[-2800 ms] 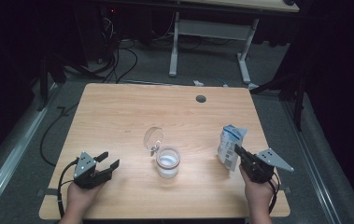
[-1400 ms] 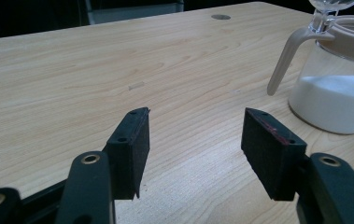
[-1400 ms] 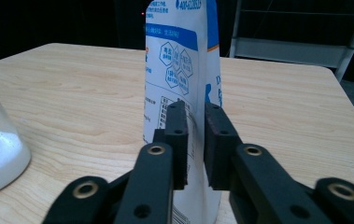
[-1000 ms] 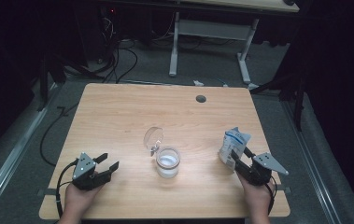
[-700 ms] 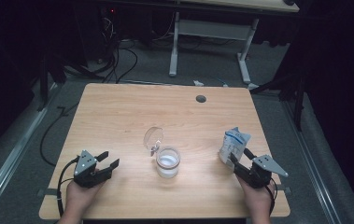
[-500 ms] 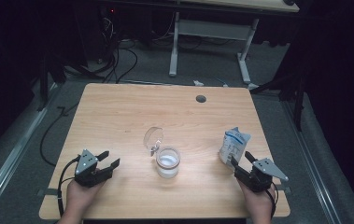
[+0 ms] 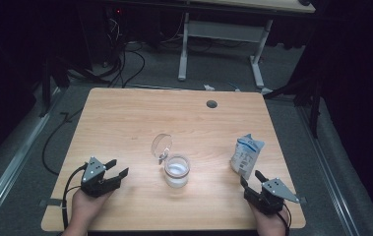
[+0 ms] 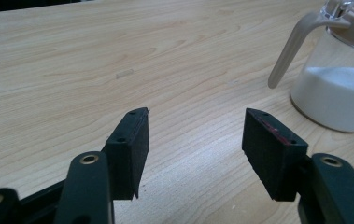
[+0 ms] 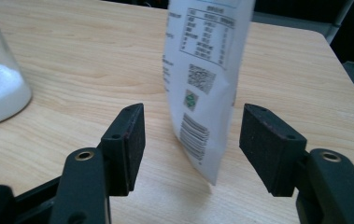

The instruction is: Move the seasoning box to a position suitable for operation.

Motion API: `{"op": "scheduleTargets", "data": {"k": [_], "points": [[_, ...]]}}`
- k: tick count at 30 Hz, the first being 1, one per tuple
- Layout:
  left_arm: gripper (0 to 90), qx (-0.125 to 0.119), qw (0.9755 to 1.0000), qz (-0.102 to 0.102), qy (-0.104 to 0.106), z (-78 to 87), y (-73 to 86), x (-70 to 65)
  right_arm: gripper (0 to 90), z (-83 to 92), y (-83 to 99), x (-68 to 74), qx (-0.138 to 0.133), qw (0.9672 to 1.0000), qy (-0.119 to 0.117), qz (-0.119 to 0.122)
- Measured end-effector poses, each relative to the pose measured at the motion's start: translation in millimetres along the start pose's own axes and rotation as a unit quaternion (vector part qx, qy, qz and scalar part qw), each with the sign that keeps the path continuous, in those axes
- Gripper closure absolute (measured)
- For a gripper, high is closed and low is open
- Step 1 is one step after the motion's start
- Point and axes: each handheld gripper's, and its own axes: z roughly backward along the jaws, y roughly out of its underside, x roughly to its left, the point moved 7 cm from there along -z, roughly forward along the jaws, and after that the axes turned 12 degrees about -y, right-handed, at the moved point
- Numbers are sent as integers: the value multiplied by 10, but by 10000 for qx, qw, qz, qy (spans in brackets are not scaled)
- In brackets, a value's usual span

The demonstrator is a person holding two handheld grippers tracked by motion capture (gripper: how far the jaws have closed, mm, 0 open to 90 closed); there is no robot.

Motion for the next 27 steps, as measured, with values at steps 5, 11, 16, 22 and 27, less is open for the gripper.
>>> {"op": "scheduleTargets", "data": {"k": [5,11,16,22,27], "points": [[429,28,10000,-58,0,-13,15,-43,440,-63,-14,147,34,9997,-176,148],[397,66,9999,-54,-90,-32,27,-71,441,-180,-7,268,124,9989,-411,177],[393,66,10000,-26,-12,-22,23,-121,480,-314,-19,397,202,9982,-514,250],[349,107,9999,25,-9,-20,34,-189,514,-461,-60,519,232,9969,-671,329],[409,213,9995,192,104,-53,60,-204,573,-594,-101,581,286,9961,-707,451]]}}
